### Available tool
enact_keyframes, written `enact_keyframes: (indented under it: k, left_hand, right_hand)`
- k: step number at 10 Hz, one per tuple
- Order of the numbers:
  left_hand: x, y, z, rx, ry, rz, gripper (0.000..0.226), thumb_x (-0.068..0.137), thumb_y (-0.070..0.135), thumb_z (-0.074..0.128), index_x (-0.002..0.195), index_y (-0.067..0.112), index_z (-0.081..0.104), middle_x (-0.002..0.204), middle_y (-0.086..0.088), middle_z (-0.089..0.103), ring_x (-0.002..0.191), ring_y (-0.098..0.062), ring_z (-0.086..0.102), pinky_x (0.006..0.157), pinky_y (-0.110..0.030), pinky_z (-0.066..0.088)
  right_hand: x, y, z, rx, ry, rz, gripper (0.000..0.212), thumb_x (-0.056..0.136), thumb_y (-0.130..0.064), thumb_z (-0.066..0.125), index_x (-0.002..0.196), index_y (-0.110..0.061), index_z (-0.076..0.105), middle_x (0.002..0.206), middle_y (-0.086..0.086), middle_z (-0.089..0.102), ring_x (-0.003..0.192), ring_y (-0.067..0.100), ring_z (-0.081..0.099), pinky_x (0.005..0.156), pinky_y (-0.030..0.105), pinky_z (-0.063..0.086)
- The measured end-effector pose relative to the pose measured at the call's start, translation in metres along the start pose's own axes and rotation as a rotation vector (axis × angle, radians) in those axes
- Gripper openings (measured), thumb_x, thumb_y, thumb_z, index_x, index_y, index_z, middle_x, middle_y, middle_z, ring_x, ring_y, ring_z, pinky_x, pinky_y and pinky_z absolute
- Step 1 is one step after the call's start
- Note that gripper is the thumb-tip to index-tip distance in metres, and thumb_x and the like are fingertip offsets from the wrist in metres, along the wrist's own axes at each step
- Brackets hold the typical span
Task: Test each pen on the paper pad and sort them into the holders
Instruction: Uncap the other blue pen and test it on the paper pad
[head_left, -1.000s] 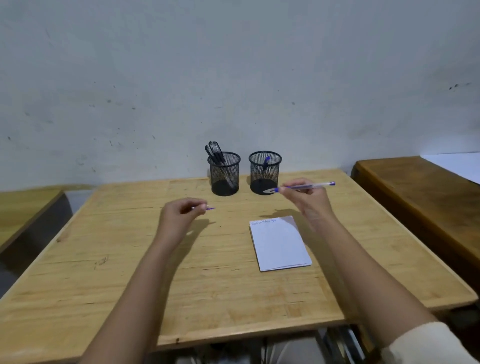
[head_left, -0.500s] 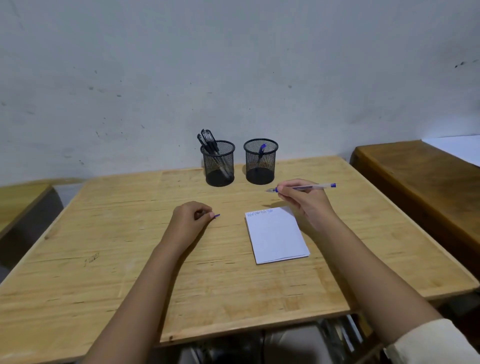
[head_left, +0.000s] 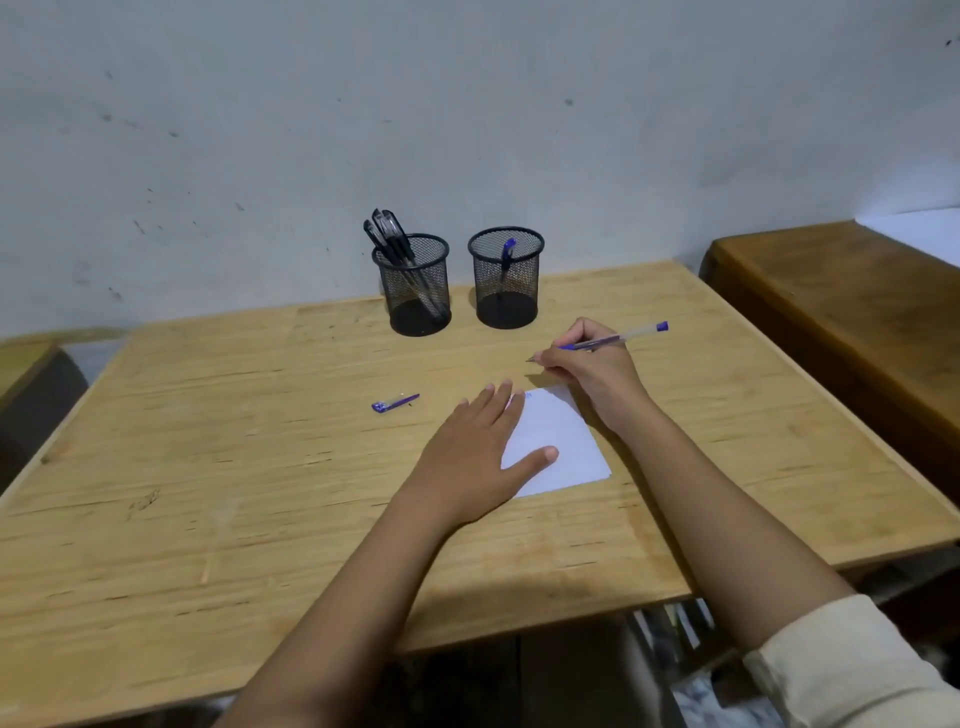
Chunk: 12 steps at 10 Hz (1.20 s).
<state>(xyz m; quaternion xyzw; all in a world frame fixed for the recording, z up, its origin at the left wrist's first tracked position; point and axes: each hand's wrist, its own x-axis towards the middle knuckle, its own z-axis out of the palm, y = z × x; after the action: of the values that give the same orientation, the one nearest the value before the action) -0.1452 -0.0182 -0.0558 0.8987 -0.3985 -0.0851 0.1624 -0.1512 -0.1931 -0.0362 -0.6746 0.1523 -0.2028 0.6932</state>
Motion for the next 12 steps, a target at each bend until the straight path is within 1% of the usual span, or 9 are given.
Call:
enact_keyframes:
  k: [1, 2, 3, 4, 5, 6, 9, 10, 12]
  left_hand:
    - [0.001, 0.000, 0.001, 0.043, -0.010, -0.004, 0.074, 0.091, 0.063, 0.025, 0.150, 0.025, 0.000, 0.159, 0.009, -0.009, 0.145, -0.008, -0.011, 0.116, -0.029, -0.006]
    - [0.002, 0.000, 0.003, 0.054, -0.017, -0.013, 0.075, 0.091, 0.064, 0.023, 0.150, 0.026, -0.001, 0.159, 0.009, -0.010, 0.145, -0.008, -0.013, 0.117, -0.029, -0.007]
    - [0.002, -0.001, 0.003, 0.054, -0.024, -0.019, 0.074, 0.091, 0.064, 0.023, 0.150, 0.026, -0.001, 0.158, 0.009, -0.010, 0.145, -0.009, -0.013, 0.118, -0.030, -0.006]
    - [0.002, -0.001, 0.004, 0.060, -0.017, -0.017, 0.074, 0.091, 0.064, 0.022, 0.150, 0.026, -0.001, 0.159, 0.009, -0.010, 0.145, -0.009, -0.013, 0.118, -0.031, -0.006]
    - [0.003, -0.001, 0.004, 0.057, -0.023, -0.024, 0.074, 0.091, 0.064, 0.022, 0.150, 0.026, 0.000, 0.159, 0.009, -0.009, 0.145, -0.010, -0.013, 0.118, -0.031, -0.005]
    - [0.003, -0.001, 0.005, 0.061, -0.022, -0.027, 0.074, 0.091, 0.064, 0.022, 0.150, 0.026, 0.000, 0.159, 0.009, -0.008, 0.145, -0.009, -0.012, 0.118, -0.031, -0.005]
    - [0.002, 0.000, 0.004, 0.052, -0.029, -0.030, 0.074, 0.091, 0.064, 0.022, 0.150, 0.025, 0.001, 0.159, 0.008, -0.008, 0.146, -0.010, -0.012, 0.119, -0.033, -0.004]
    - [0.003, 0.000, 0.004, 0.053, -0.029, -0.027, 0.074, 0.091, 0.064, 0.022, 0.151, 0.025, 0.001, 0.159, 0.008, -0.007, 0.146, -0.010, -0.012, 0.118, -0.032, -0.005]
    - [0.002, 0.000, 0.004, 0.046, -0.028, -0.029, 0.074, 0.091, 0.064, 0.022, 0.151, 0.025, 0.001, 0.159, 0.008, -0.007, 0.146, -0.010, -0.011, 0.119, -0.033, -0.004]
  right_hand:
    - [-0.001, 0.004, 0.002, -0.037, -0.029, -0.017, 0.035, 0.070, 0.010, 0.068, 0.058, -0.010, 0.042, 0.051, 0.004, 0.049, 0.042, 0.010, 0.048, 0.046, 0.019, 0.042]
    - [0.003, 0.008, 0.007, -0.090, 0.007, -0.022, 0.039, 0.065, 0.011, 0.063, 0.052, -0.012, 0.034, 0.046, 0.003, 0.035, 0.038, 0.010, 0.034, 0.041, 0.020, 0.031]
    - [0.005, 0.010, 0.012, -0.157, 0.001, -0.044, 0.037, 0.056, 0.003, 0.060, 0.048, -0.017, 0.030, 0.047, 0.001, 0.029, 0.043, 0.013, 0.028, 0.046, 0.022, 0.028]
    - [0.006, 0.012, 0.012, -0.201, 0.000, -0.045, 0.035, 0.053, 0.000, 0.058, 0.048, -0.017, 0.028, 0.050, 0.006, 0.027, 0.045, 0.015, 0.027, 0.047, 0.022, 0.028]
    - [0.006, 0.012, 0.012, -0.249, -0.020, -0.051, 0.029, 0.061, 0.005, 0.060, 0.055, -0.009, 0.035, 0.057, 0.010, 0.031, 0.048, 0.016, 0.031, 0.047, 0.021, 0.031]
    - [0.005, 0.014, 0.013, -0.267, -0.034, -0.054, 0.031, 0.065, 0.003, 0.062, 0.056, -0.011, 0.036, 0.060, 0.011, 0.034, 0.050, 0.016, 0.034, 0.047, 0.021, 0.034]
    - [0.006, 0.017, 0.013, -0.276, -0.012, -0.075, 0.028, 0.065, 0.005, 0.061, 0.058, -0.009, 0.038, 0.059, 0.009, 0.029, 0.051, 0.016, 0.030, 0.050, 0.023, 0.029]
    - [0.006, 0.017, 0.013, -0.285, -0.017, -0.070, 0.029, 0.062, 0.006, 0.060, 0.056, -0.009, 0.035, 0.056, 0.005, 0.024, 0.052, 0.016, 0.027, 0.050, 0.023, 0.027]
    - [0.007, 0.017, 0.013, -0.313, -0.001, -0.084, 0.035, 0.063, 0.005, 0.060, 0.054, -0.012, 0.031, 0.058, 0.005, 0.025, 0.056, 0.018, 0.027, 0.052, 0.024, 0.027]
